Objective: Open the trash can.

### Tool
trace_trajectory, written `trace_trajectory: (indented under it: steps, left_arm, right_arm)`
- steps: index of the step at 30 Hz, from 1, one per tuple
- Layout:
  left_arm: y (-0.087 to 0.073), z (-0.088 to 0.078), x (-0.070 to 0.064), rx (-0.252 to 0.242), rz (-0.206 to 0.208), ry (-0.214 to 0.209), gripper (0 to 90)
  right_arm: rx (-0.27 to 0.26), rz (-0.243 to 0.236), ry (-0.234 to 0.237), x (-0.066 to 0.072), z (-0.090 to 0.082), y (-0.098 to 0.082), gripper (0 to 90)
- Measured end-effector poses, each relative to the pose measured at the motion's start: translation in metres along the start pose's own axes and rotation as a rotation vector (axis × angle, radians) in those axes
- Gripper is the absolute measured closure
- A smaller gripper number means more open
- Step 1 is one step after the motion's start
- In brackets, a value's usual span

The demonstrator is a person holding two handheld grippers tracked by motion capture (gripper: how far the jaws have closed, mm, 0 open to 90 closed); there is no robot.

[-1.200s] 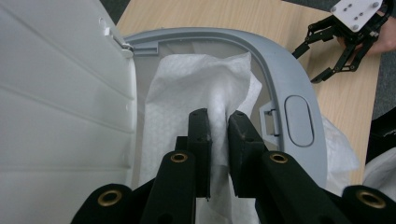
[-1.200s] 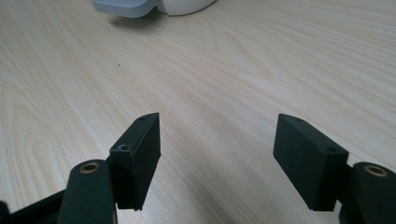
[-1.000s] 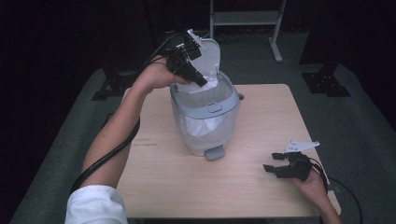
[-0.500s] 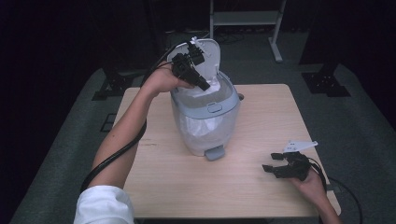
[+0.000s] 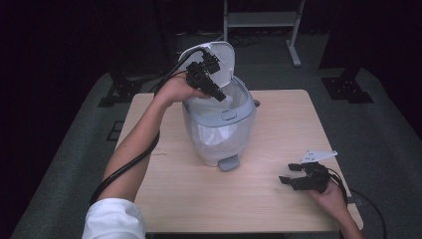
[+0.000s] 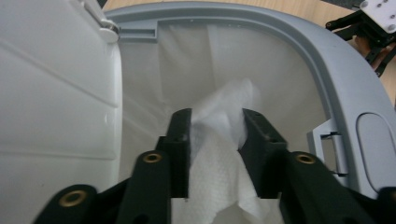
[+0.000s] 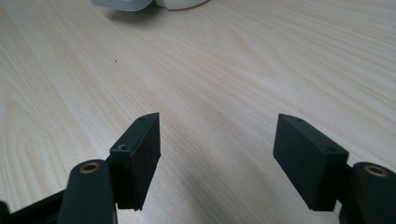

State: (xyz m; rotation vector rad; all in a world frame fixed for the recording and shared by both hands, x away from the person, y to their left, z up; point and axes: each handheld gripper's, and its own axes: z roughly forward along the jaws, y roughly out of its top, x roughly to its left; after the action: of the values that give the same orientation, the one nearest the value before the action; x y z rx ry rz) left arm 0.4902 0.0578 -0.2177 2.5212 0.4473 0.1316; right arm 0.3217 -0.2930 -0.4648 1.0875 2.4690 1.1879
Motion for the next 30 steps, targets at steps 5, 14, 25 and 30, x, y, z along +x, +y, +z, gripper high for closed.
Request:
trace_trajectory:
  steps: [5, 14, 25, 30]
  left_arm:
    - [-0.006, -0.008, -0.002, -0.029, -0.005, -0.009, 63.3]
    - [-0.015, -0.024, -0.004, -0.075, -0.022, -0.028, 53.4]
    - [-0.026, -0.038, -0.003, -0.086, -0.036, -0.014, 55.7]
    - [-0.033, -0.049, -0.004, -0.095, -0.034, -0.006, 58.5]
  right_arm:
    - [0.004, 0.000, 0.001, 0.001, 0.001, 0.000, 30.8]
    - [0.015, -0.010, 0.005, 0.003, 0.005, 0.001, 30.8]
    - [0.019, -0.007, 0.004, 0.003, 0.005, 0.001, 30.8]
    - [0.019, -0.007, 0.007, 0.004, 0.006, 0.001, 30.8]
